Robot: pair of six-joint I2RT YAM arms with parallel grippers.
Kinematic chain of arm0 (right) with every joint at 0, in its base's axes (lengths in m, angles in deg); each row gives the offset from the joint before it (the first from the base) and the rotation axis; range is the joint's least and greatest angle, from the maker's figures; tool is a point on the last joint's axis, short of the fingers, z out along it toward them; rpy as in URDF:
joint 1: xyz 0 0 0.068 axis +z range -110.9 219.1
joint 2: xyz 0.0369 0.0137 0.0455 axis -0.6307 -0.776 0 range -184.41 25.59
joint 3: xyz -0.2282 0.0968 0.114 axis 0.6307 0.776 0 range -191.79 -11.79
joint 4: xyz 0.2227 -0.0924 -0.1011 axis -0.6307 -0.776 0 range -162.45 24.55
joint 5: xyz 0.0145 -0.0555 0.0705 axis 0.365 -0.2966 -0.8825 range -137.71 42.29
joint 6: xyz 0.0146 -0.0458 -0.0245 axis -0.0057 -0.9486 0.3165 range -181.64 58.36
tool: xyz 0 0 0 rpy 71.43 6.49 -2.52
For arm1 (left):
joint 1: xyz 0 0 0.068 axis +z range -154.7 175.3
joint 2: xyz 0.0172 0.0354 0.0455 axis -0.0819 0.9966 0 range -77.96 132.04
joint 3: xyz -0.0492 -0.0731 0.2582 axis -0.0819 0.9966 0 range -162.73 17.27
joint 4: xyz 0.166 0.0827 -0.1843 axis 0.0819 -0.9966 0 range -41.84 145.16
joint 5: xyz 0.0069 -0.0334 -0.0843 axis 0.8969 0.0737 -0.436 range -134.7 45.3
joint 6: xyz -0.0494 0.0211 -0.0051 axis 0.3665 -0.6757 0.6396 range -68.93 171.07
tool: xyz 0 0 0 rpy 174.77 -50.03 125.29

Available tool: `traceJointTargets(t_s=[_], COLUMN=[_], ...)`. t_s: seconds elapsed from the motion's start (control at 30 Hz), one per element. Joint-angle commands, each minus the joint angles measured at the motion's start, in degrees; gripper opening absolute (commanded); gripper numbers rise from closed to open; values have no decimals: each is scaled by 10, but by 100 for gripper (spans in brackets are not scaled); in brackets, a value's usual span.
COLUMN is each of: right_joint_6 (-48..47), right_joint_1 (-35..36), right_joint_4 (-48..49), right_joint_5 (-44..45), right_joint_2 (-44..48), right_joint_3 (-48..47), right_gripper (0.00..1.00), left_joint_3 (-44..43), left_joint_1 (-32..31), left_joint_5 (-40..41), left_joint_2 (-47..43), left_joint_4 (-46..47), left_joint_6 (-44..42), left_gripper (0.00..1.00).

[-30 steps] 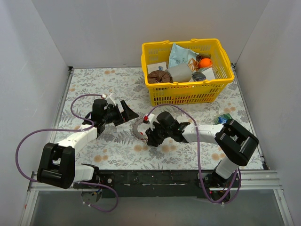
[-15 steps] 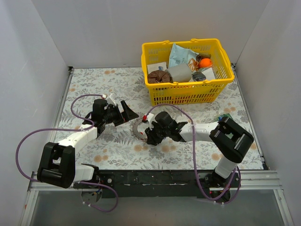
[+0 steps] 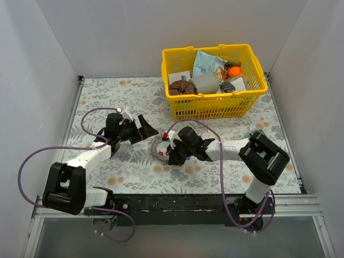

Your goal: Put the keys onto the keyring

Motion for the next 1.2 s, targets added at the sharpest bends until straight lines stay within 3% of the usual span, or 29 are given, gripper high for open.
traceJointTargets(t_s=[0.0,0.2,0.5,0.7,0.87,0.97,1.0,1.1,1.17], right_joint_6=[-12,30,89,89,16,3,4,4,13], right_joint_1=[-25,-86,-126,-139,-134,-132,-129,-121,-116], right_joint_4=[34,89,159,139,25,-8,-18,-26,-20], right_joint_5=[-85,-240,-356,-343,-234,-175,-168,-156,-152], right_joint_2=[45,64,27,27,56,76,82,91,93], right_joint_3=[14,34,45,46,24,22,23,29,35], right_gripper=[1,1,1,1,1,13,23,38,43], left_joint_3=[0,1,3,2,2,2,1,0,-1], left_joint_1=[2,2,2,2,3,2,2,2,2], left_joint_5=[1,1,2,-2,-3,-2,-2,0,-1], left_joint_2=[-21,-19,-19,-13,-13,-11,-12,-10,-9], left_joint_4=[-6,-5,-5,-2,-1,-1,-1,-1,-1], left_joint_6=[-11,-11,-16,-17,-18,-17,-17,-17,-16], left_gripper=[98,98,98,98,98,98,98,98,98])
